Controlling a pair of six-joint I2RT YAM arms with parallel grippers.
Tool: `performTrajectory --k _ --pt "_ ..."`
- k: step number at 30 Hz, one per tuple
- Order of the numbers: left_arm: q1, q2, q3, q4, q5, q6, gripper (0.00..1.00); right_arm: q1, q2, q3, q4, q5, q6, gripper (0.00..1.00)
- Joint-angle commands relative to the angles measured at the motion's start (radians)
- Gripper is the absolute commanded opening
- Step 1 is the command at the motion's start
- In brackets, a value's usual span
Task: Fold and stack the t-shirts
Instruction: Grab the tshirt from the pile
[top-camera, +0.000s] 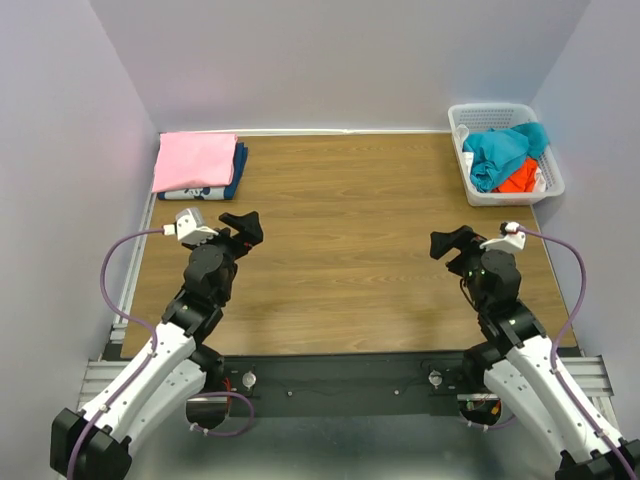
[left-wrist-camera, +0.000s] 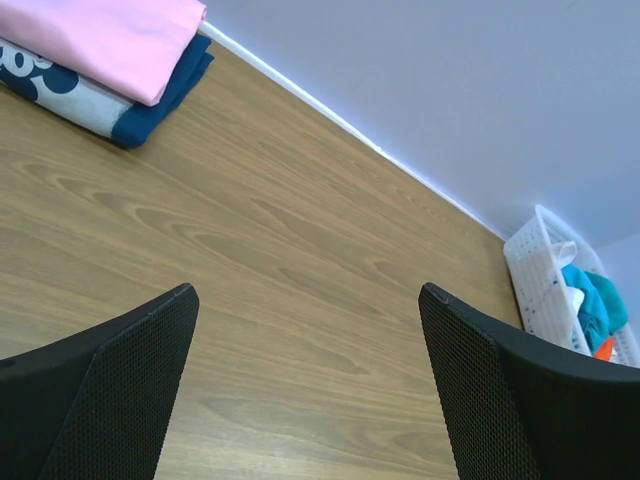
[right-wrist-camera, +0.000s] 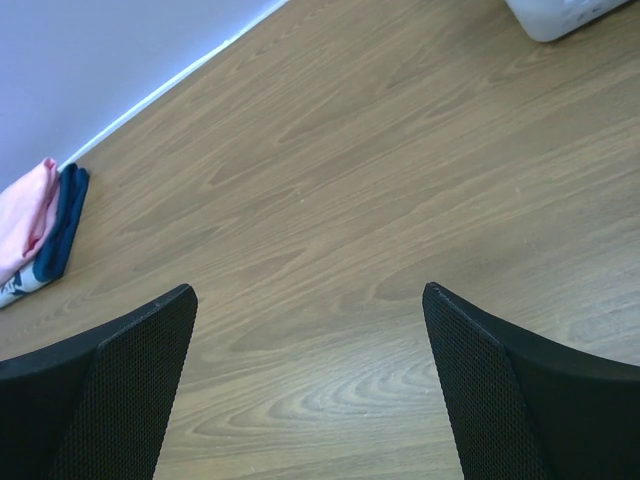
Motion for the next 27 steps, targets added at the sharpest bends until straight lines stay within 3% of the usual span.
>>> performTrajectory --k 1,6,11,15,19,27 --pt "-0.003 0.030 0.029 -0.026 -0.041 -0.001 0.98 -0.002 0.021 0.012 -0.007 0.078 0.042 1.00" --pt "-0.003 0.059 0.037 -0.026 -0.036 0.007 0.98 -0.002 0.104 0.090 0.016 0.173 0.042 1.00" --pt "-0.003 0.074 0.034 0.010 -0.012 0.039 0.98 -0.010 0.375 0.331 0.014 0.282 -0.007 1.00" --pt "-0.003 0.073 0.026 0.010 -0.035 0.037 0.98 -0.105 0.627 0.538 0.014 0.160 -0.068 1.00" --pt "-0.002 0.050 0.012 0.034 -0.022 0.048 0.98 -0.308 0.869 0.731 0.014 -0.003 -0.062 1.00" --pt "-0.002 0.053 -0.008 0.080 -0.021 0.063 0.98 -0.450 1.291 1.072 0.008 -0.068 -0.038 1.00"
